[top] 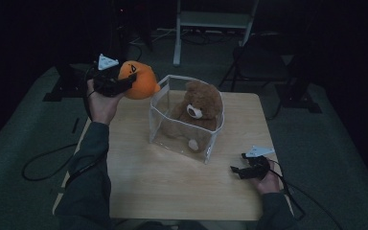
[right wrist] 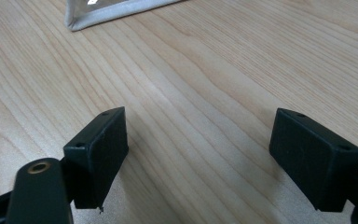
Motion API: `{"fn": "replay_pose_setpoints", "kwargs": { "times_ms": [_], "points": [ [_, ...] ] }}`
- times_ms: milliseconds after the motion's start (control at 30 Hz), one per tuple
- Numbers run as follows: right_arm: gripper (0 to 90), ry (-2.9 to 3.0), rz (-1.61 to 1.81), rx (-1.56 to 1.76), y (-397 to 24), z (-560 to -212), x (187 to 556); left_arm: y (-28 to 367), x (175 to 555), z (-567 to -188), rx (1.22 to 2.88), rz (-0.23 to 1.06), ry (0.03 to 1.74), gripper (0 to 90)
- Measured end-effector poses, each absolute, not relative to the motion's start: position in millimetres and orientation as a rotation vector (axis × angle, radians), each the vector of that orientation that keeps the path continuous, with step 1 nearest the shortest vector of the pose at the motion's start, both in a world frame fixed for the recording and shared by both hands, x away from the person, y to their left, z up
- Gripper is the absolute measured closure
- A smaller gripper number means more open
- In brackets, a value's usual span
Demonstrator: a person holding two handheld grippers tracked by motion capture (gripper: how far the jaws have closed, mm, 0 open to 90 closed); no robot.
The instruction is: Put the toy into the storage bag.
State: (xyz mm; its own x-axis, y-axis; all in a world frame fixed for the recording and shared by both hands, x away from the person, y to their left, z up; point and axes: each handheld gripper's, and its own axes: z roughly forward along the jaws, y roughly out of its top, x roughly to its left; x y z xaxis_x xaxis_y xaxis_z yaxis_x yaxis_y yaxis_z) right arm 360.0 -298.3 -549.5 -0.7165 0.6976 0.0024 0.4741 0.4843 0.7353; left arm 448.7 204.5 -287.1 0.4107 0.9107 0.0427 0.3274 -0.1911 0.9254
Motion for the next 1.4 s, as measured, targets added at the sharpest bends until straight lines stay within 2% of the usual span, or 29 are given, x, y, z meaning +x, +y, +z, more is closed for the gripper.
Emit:
{"fn": "replay_pose_setpoints", "kwargs": {
  "times_ms": [1400],
  "points": [
    [18.6,2.438,1.069,0.993,-298.3,-549.3,359.9,177.4,457.2,-276.9,1.726,0.752,1.017,52.2]
  ]
}}
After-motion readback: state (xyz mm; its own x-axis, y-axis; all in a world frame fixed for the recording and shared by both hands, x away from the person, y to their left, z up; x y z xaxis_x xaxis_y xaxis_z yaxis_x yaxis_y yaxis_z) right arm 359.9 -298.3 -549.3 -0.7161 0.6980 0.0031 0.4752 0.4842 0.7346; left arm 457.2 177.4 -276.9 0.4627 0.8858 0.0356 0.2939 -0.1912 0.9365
